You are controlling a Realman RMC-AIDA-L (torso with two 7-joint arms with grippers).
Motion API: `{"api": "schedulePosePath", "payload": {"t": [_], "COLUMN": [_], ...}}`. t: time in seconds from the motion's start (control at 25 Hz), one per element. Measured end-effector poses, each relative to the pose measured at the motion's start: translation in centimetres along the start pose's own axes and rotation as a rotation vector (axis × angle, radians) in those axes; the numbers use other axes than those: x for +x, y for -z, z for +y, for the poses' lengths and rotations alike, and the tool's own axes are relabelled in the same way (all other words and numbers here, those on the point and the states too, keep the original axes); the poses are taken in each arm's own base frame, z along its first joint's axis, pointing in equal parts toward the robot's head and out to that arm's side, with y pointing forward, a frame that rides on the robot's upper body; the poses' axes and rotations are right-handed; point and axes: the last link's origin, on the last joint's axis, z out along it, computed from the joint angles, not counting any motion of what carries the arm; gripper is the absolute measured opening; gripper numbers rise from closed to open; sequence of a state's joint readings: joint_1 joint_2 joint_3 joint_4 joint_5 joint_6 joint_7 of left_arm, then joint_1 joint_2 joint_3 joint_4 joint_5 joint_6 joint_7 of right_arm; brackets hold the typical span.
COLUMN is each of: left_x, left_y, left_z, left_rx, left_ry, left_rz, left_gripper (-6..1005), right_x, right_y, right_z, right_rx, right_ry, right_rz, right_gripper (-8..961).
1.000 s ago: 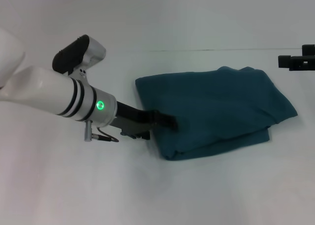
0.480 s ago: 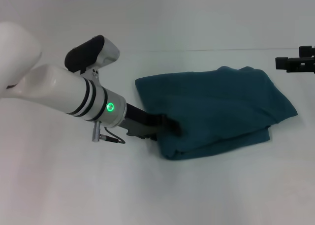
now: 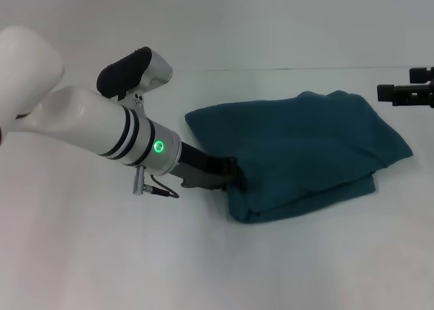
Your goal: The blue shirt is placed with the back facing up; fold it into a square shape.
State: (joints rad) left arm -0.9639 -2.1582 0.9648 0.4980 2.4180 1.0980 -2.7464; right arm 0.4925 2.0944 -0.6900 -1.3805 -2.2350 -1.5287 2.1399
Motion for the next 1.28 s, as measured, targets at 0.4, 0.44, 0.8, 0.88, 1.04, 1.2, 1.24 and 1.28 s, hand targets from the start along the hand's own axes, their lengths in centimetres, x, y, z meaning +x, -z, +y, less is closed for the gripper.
{"api": "schedulePosePath", "payload": {"t": [0.4, 0.44, 0.8, 0.88, 1.04, 1.2, 1.24, 1.28], "left_x": [0.5, 0.7, 0.9, 0.7, 0.1, -0.2, -0.2, -0.2], "left_y": [1.2, 1.6, 5.6, 6.3, 7.4, 8.2, 8.4, 8.5], "left_z": [-0.6, -0.9, -4.9, -5.8, -7.6, -8.6, -8.8, -8.9], "left_rx": [0.005, 0.009, 0.012, 0.011, 0.017, 0.025, 0.025, 0.025], "left_ry": [-0.052, -0.050, 0.022, 0.045, 0.089, 0.102, 0.103, 0.101], "left_rz": [-0.013, -0.013, 0.019, 0.034, 0.062, 0.084, 0.091, 0.096], "left_gripper": [177, 174, 164, 164, 163, 160, 159, 158], "right_x": [1.1, 1.1, 1.7, 1.8, 1.8, 1.7, 1.7, 1.6], "right_y": [-0.2, -0.2, 0.0, -0.1, -0.1, -0.2, -0.2, -0.3], "right_z": [-0.1, -0.2, -0.3, -0.3, -0.2, -0.2, -0.1, -0.1], "right_rx": [-0.010, -0.010, -0.007, -0.008, -0.011, -0.014, -0.017, -0.021], "right_ry": [-0.013, -0.014, -0.031, -0.033, -0.037, -0.041, -0.043, -0.045], "right_rz": [0.010, 0.009, 0.011, 0.012, 0.015, 0.014, 0.012, 0.010], "right_gripper": [945, 945, 944, 944, 944, 944, 944, 945]}}
